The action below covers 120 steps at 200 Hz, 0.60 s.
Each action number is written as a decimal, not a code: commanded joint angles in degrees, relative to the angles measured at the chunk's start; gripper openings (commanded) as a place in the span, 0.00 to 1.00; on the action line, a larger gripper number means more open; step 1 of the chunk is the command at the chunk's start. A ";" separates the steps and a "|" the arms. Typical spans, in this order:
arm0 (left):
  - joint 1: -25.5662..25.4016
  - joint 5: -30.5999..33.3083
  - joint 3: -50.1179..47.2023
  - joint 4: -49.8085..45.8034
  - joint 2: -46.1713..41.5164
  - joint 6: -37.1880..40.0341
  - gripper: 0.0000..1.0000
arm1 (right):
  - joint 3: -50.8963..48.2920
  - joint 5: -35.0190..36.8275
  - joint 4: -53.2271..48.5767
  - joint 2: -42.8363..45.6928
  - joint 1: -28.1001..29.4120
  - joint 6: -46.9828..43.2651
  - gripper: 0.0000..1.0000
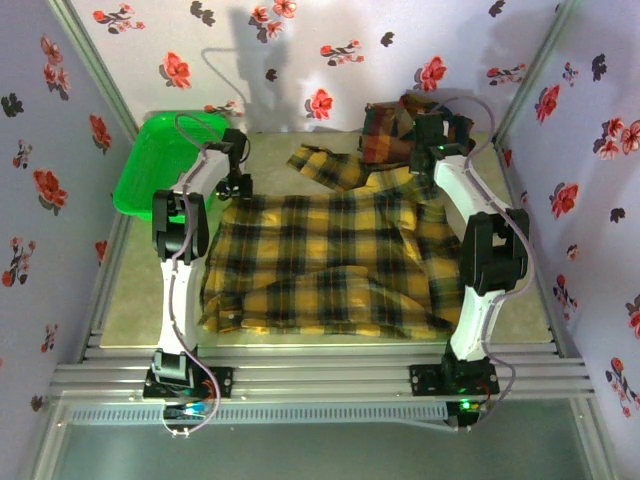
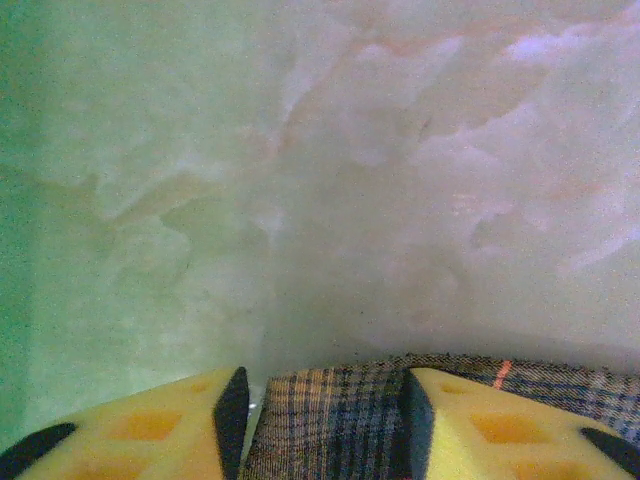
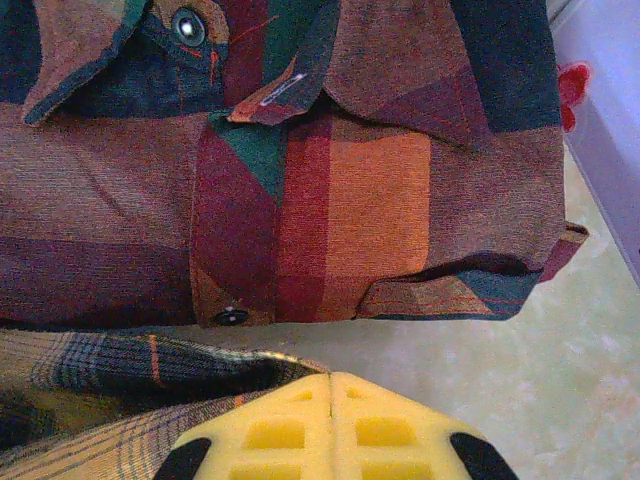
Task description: Fold and stack the long sleeve shirts
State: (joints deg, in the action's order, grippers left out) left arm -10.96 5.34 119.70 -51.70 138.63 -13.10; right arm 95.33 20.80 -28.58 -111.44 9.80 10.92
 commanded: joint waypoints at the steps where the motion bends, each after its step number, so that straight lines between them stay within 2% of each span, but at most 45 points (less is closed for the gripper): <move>1: 0.77 0.02 -1.69 -1.90 -0.10 -0.71 0.32 | 1.75 -0.23 -0.58 -1.11 0.37 -0.46 0.00; 23: 0.78 -0.63 -1.56 -1.21 -0.70 -0.37 0.13 | 2.71 -0.53 -0.81 -1.58 0.39 -0.46 0.00; 43: 0.77 -0.77 -0.61 -1.34 -1.52 -0.12 0.00 | 4.08 -1.28 -0.79 -2.02 0.38 -0.03 0.00; 74: 0.96 -1.69 -2.85 1.35 -5.22 -0.61 0.00 | 5.96 -3.95 -1.11 -2.97 0.39 1.00 0.00; 120: 0.99 -3.74 -8.02 6.41 -11.45 -0.81 0.00 | 5.99 -4.30 -1.39 -2.41 0.35 0.97 0.00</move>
State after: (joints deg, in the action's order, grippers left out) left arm -10.63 3.33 113.71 -48.58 132.75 -13.39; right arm 99.70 17.52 -29.02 -113.84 9.80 11.11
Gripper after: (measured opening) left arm 0.030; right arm 0.065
